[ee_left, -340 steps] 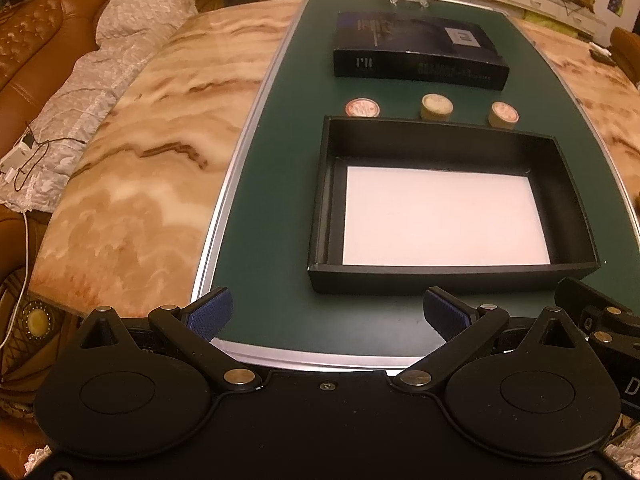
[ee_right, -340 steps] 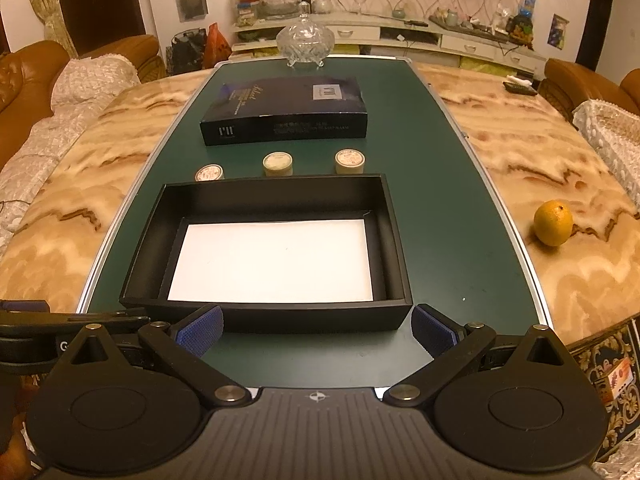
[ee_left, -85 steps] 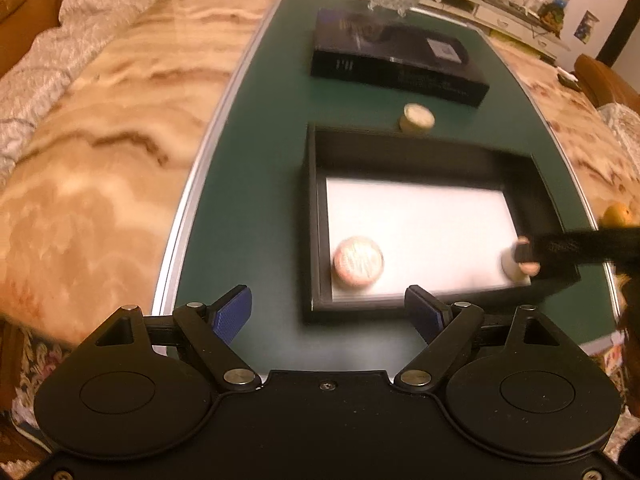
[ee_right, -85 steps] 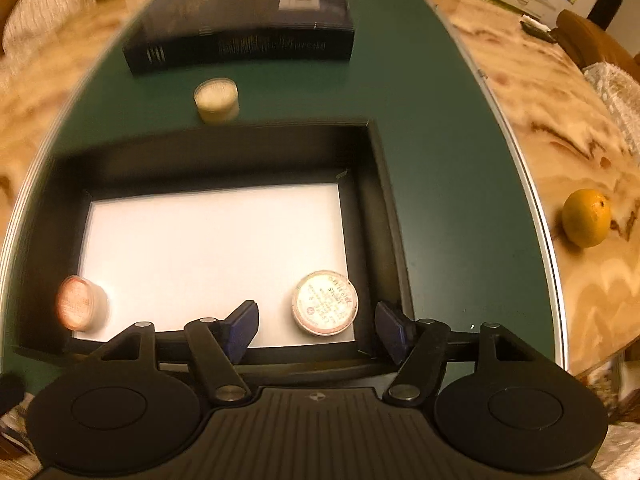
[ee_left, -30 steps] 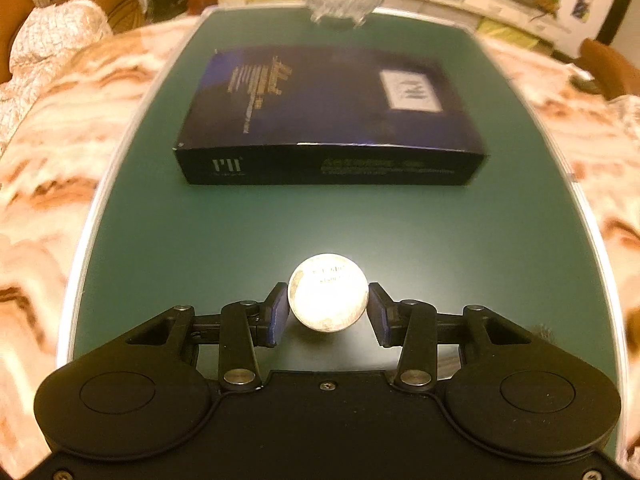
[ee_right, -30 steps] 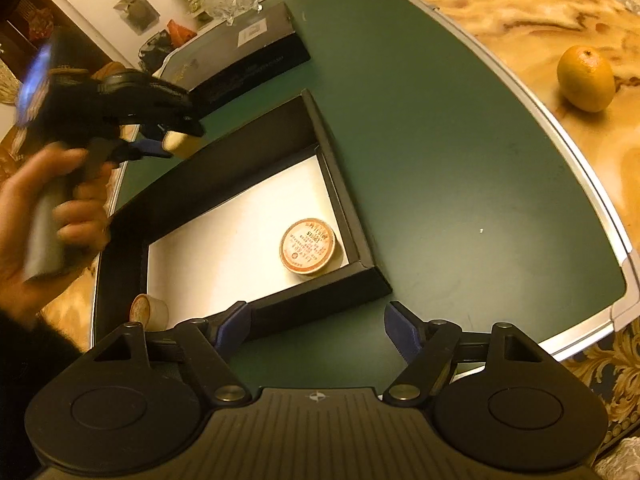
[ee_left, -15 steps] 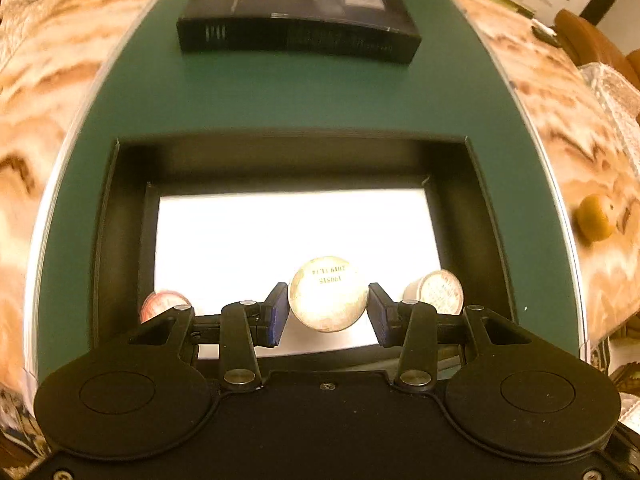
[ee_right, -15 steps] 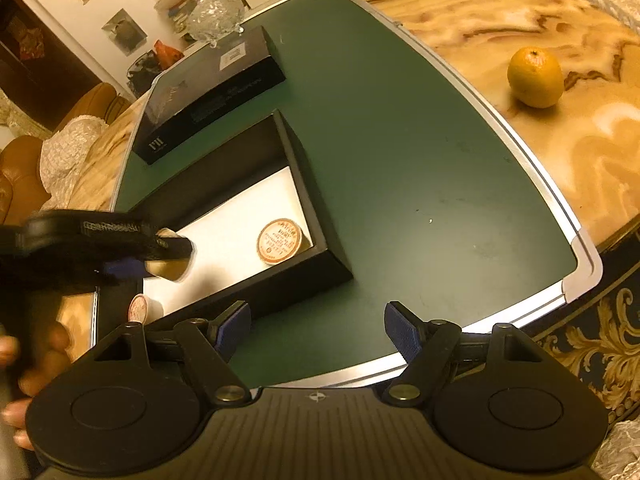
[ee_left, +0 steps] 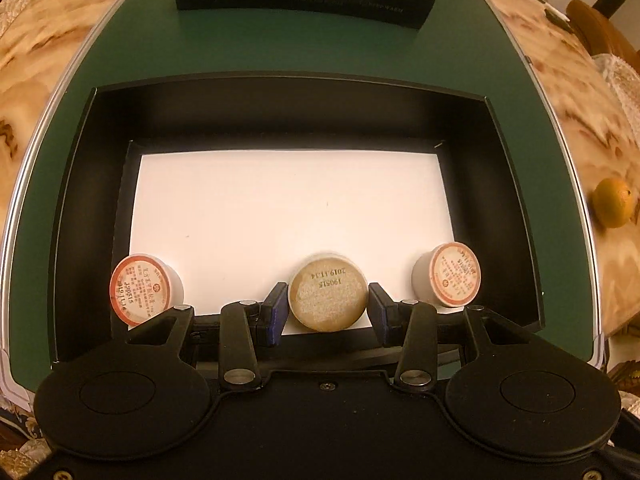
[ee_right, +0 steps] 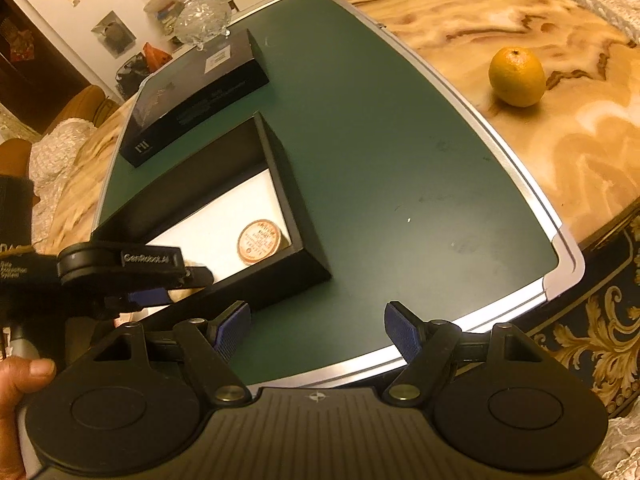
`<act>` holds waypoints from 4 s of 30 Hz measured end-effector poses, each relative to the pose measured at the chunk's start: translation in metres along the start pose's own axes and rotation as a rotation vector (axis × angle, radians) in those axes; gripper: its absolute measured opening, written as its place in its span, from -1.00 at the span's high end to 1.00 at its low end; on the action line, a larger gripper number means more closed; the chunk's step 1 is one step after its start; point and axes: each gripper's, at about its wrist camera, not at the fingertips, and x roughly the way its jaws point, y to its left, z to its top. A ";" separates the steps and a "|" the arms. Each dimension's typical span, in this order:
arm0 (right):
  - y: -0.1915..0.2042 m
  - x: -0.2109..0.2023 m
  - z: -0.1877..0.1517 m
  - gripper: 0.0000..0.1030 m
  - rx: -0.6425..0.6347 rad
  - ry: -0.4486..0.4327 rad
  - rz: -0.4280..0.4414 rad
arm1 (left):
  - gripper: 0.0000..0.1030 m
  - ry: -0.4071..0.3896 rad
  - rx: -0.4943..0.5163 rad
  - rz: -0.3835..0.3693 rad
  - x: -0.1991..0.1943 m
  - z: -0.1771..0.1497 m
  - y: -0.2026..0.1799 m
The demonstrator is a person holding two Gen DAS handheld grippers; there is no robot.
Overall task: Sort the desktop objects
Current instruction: 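Lower the cream tin between the other tins in the tray and open the left gripper, then withdraw the left gripper from the tray, then bring the left gripper to the tray wall while the right gripper closes on the tray wall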
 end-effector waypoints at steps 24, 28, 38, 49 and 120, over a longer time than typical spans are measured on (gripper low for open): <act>0.024 0.042 0.023 -0.51 -0.063 0.030 0.056 | -0.07 -0.038 0.031 0.012 -0.006 -0.010 0.012; 0.031 0.039 0.017 -0.50 -0.076 0.035 0.068 | -0.20 -0.080 0.028 0.014 -0.027 -0.016 0.022; 0.024 0.040 0.047 -0.52 -0.122 -0.034 -0.145 | -0.36 -0.162 -0.014 0.058 -0.068 -0.045 0.060; 0.033 0.050 0.029 -0.50 -0.084 0.055 -0.002 | -0.38 -0.164 -0.023 0.025 -0.066 -0.043 0.080; 0.091 0.033 -0.024 -0.94 -0.225 0.041 -0.304 | -0.88 -0.083 -0.033 0.201 -0.078 -0.066 0.084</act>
